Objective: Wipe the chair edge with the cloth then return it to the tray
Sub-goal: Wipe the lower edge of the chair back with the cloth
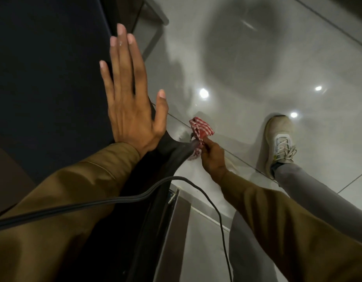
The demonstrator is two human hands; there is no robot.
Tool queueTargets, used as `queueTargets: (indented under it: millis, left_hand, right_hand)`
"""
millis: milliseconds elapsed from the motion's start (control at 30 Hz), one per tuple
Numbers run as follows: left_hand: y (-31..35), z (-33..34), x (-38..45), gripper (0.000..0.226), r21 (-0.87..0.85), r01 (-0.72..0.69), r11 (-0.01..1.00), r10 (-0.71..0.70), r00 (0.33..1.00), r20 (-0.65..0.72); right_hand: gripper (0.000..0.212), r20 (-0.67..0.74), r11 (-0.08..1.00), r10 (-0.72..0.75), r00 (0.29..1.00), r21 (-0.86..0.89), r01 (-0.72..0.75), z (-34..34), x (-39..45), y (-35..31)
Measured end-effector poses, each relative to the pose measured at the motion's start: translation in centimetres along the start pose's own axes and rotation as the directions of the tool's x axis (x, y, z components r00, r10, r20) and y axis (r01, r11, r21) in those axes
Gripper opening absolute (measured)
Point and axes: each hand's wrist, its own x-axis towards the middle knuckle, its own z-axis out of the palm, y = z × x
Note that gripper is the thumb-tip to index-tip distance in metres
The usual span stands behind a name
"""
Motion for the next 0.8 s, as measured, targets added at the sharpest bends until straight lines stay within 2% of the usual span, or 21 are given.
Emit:
queueTargets:
  millis: [67,133,200,300,467,533,600,667,733,800]
  left_hand:
    - [0.0,-0.1,0.0,0.081,-0.019,0.014,1.000,-0.014,1.000,0.009]
    - [0.0,-0.3,0.0,0.082,-0.025,0.025,0.999,-0.025,0.999,0.025]
    - [0.1,-0.4,0.0,0.083,-0.025,0.034,0.999,-0.033,0.999,0.039]
    - [0.2,-0.6,0.0,0.083,-0.028,0.075,0.997,-0.074,0.996,0.042]
    - [0.1,-0.5,-0.2,0.084,-0.033,0.086,0.996,-0.085,0.996,0.039]
    - [0.2,-0.5,-0.2,0.084,-0.031,0.081,0.996,-0.080,0.996,0.036]
    - [0.3,-0.5,-0.3,0.084,-0.035,0.081,0.996,-0.080,0.996,0.037]
    - [0.2,-0.5,-0.3,0.083,-0.040,0.087,0.995,-0.085,0.996,0.040]
    - [0.3,-0.6,-0.2,0.083,-0.045,0.091,0.995,-0.089,0.995,0.044]
    - [0.3,-0.8,-0.2,0.083,-0.032,0.096,0.995,-0.094,0.994,0.056]
  right_hand:
    - [0.030,-0.007,0.998,-0.039,0.999,0.040,0.039,-0.9,-2.7,-1.4]
    - [0.029,0.027,0.975,-0.220,0.975,0.031,0.219,-1.8,-6.2,-2.5]
    - [0.030,0.045,0.952,-0.303,0.952,0.062,0.300,-2.2,-8.1,-2.9]
    - [0.029,-0.006,0.963,-0.254,0.967,0.091,0.253,-1.5,-7.0,-2.8]
    - [0.025,-0.037,0.983,-0.183,0.982,0.025,0.184,-0.2,-2.8,0.0]
    - [0.027,-0.049,0.996,-0.087,0.995,-0.005,0.086,0.0,-0.8,0.7]
    - [0.030,-0.002,0.998,0.056,0.998,0.005,-0.056,0.2,1.4,0.8]
    - [0.032,0.053,0.990,0.137,0.989,0.015,-0.138,0.3,2.6,0.4]
    - [0.031,0.100,0.992,0.122,0.987,0.030,-0.125,-0.1,2.0,-0.3]
    - [0.030,0.144,0.998,0.022,0.989,0.058,-0.030,-1.2,-0.4,-0.9]
